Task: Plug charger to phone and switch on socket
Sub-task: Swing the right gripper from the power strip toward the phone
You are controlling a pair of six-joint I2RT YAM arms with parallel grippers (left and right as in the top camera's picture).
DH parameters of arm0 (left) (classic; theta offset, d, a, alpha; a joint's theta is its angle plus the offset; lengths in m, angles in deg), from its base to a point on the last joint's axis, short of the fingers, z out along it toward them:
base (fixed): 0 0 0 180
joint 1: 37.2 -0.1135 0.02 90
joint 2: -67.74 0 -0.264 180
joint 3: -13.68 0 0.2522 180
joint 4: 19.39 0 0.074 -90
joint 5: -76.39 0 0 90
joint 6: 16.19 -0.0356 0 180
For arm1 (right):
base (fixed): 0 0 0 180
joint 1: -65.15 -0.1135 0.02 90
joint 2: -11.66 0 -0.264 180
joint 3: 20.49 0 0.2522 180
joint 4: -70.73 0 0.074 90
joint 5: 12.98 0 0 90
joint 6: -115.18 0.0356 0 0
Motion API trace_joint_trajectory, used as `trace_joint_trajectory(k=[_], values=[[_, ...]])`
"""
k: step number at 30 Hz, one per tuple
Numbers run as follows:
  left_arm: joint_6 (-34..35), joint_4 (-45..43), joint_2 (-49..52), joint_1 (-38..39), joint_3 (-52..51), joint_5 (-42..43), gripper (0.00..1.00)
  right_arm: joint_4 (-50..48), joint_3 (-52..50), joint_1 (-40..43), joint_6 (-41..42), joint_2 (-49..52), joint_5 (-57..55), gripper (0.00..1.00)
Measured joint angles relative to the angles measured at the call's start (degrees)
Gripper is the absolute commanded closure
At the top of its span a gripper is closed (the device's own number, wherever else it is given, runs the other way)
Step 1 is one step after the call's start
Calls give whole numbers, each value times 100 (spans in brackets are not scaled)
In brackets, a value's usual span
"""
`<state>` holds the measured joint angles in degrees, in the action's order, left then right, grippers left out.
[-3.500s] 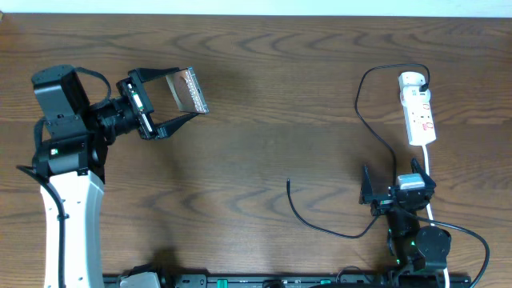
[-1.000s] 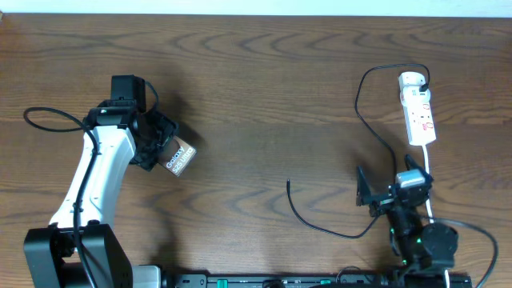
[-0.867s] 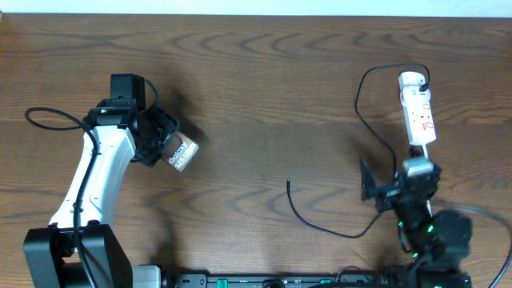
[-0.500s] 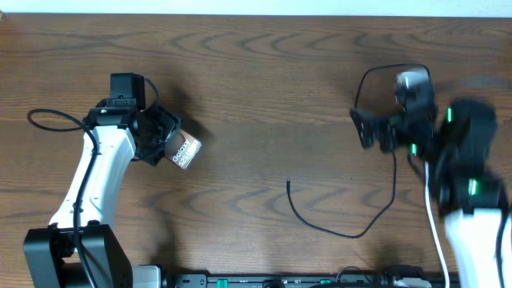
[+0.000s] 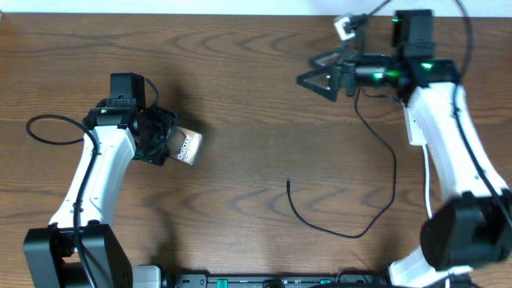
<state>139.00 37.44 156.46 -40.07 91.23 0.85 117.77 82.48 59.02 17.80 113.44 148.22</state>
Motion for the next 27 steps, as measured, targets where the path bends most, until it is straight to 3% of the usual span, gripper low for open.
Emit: trace_joint_trajectory(k=[8,20,27], values=[[494,-2,0,0,0,140,93,-1633,22,-608,861,748,1040,1],[992,-157,0,0,0,494,93,-1947,22,-1294,3143,1143,-667,1],[1331,-282,0,2,0,511,93,-2153,26,-1384,4030,1200,-931,1]])
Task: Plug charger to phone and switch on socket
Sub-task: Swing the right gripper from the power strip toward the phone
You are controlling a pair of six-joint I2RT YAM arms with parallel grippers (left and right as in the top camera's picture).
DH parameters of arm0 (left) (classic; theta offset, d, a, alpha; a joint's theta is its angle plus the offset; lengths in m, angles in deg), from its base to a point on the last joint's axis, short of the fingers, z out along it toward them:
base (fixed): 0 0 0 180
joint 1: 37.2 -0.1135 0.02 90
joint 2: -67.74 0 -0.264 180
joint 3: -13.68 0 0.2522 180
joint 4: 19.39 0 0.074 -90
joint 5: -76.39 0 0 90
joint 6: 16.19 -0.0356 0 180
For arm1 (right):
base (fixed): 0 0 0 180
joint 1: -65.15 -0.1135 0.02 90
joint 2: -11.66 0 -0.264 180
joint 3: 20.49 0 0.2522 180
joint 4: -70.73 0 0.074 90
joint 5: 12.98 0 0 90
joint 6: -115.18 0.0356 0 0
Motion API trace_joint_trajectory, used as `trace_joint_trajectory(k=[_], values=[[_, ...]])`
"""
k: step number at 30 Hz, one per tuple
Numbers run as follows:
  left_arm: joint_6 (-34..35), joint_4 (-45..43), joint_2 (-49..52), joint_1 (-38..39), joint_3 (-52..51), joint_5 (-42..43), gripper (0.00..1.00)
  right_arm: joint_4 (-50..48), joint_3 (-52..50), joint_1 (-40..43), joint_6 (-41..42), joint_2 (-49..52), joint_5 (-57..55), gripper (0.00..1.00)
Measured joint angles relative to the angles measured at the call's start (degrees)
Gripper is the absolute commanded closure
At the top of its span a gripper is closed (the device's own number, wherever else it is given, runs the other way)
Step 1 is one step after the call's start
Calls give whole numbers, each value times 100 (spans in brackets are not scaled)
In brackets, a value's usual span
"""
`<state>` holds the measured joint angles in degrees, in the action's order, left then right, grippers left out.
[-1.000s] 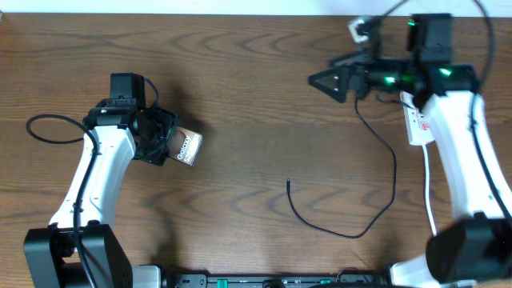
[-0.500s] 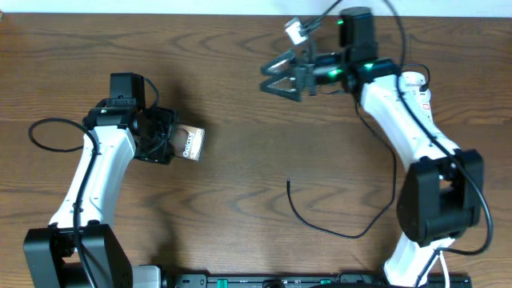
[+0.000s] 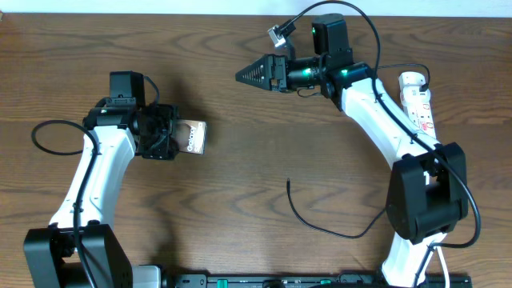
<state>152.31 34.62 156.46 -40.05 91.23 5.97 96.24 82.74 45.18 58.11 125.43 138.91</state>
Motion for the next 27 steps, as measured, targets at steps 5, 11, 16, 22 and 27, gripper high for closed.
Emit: trace_joint_trajectory(k=[5,11,16,22,27], values=[[129,-173,0,-2,0,133,93,-446,17,-50,293,389,293,1],[149,-179,0,0,0,179,93,-1681,37,-81,859,1244,977,1],[170,-188,0,0,0,201,93,-1996,37,-260,1161,1587,1226,1],[214,-190,0,0,0,195,93,-2164,37,-514,1263,1707,1392,1],[365,-190,0,50,0,87,93,-2192,37,-636,1303,1709,1419,1]])
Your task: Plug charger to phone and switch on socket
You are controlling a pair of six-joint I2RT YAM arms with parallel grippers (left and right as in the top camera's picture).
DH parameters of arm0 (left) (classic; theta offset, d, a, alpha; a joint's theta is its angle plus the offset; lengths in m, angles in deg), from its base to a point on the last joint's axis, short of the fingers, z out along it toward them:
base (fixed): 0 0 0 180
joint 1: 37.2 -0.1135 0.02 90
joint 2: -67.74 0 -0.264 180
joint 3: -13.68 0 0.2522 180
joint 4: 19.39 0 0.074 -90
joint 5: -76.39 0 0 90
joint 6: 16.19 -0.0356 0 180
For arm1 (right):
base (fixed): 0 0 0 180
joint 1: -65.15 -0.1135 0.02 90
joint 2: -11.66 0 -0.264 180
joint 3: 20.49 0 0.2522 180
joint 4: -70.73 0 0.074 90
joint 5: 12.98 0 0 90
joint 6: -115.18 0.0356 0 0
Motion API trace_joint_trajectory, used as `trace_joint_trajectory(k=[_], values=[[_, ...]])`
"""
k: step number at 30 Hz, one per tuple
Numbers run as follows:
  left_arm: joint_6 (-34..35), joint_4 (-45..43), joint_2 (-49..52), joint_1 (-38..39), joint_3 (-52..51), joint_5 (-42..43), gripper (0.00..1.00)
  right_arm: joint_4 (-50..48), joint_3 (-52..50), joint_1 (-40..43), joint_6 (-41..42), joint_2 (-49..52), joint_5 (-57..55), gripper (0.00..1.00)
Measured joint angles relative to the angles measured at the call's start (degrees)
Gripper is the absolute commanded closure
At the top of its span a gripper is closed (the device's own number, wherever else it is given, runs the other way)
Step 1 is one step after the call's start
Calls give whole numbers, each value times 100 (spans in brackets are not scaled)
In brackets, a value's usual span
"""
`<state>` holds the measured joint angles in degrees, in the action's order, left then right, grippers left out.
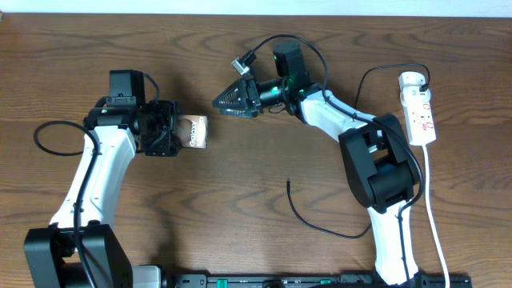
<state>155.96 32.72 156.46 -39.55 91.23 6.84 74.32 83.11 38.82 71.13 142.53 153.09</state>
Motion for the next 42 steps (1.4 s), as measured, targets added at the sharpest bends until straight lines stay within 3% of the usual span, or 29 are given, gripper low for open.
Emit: trace_joint_trajectory(k=[19,42], values=[[688,9,0,619,0,-1156,93,-13,0,-105,4,0,-105,1],[1805,7,0,621,0,-1226,93,55,0,-579,-109,0,-428,1]])
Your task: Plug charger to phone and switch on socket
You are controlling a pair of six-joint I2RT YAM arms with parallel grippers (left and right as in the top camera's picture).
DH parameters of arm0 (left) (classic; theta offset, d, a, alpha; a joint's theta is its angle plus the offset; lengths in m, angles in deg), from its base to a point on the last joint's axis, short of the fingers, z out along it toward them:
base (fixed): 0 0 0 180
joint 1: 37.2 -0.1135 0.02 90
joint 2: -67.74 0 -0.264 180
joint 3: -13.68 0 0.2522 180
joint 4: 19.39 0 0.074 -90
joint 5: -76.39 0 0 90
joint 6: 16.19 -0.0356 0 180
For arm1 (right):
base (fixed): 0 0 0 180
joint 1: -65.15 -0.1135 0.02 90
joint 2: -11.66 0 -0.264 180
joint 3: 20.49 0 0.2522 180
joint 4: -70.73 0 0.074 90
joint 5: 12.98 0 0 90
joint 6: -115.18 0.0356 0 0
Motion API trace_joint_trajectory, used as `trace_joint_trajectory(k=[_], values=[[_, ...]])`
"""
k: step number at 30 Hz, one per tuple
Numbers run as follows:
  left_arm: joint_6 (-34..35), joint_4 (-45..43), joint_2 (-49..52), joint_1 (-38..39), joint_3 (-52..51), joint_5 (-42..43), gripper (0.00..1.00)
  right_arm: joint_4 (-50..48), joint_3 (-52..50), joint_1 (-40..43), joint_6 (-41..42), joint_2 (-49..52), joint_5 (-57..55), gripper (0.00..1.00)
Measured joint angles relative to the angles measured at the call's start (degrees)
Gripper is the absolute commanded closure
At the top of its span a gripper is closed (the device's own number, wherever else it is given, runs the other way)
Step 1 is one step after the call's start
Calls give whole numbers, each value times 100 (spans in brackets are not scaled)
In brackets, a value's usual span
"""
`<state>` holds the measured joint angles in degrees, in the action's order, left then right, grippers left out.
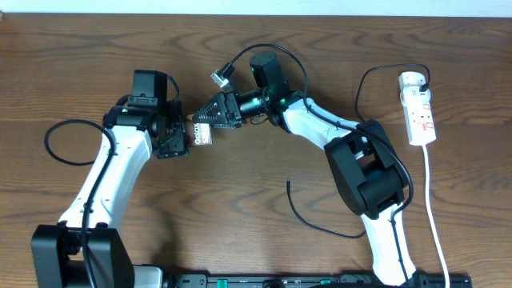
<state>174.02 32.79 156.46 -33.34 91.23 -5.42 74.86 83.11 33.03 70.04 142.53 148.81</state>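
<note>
The phone (201, 133), a small slab with a silvery printed face, is held just off the table by my left gripper (182, 138), which is shut on its left end. My right gripper (213, 118) reaches in from the right, with its fingertips at the phone's upper right end. Whether they touch or grip the phone is hidden by their dark wedge shape. The black charger cable (336, 232) lies loose on the table, its free plug end (289, 183) below the grippers. It runs up to the white socket strip (421, 108) at the right.
The wooden table (240, 216) carries a loop of the left arm's own cable (60, 136) at the left. The right arm (320, 128) stretches across the middle. The socket strip's white lead (436, 216) runs down the right side.
My left gripper has carried the phone right and a little up. My right gripper has moved further left and now meets the phone's right end.
My left gripper held the phone at the left throughout. My right gripper stood open at the far right by the socket strip, then swung left step by step across the table. Both grippers have now come together at the phone. The cable has stayed on the table.
</note>
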Motion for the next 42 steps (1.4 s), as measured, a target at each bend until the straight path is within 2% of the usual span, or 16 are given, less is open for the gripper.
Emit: trace_joint_trajectory(k=[24,26,30,34,41,42], values=[[483,-140,0,0,0,273,93,-4,0,-232,-105,0,-459,3],[485,-140,0,0,0,321,93,-7,0,-236,-111,0,-463,7],[485,-140,0,0,0,396,93,-13,0,-323,-168,0,-492,24],[483,-138,0,0,0,413,93,-2,0,-398,-168,0,-505,31],[483,-136,0,0,0,446,93,-7,0,-398,-170,0,-520,36],[483,-136,0,0,0,452,93,-7,0,-398,-170,0,-522,40]])
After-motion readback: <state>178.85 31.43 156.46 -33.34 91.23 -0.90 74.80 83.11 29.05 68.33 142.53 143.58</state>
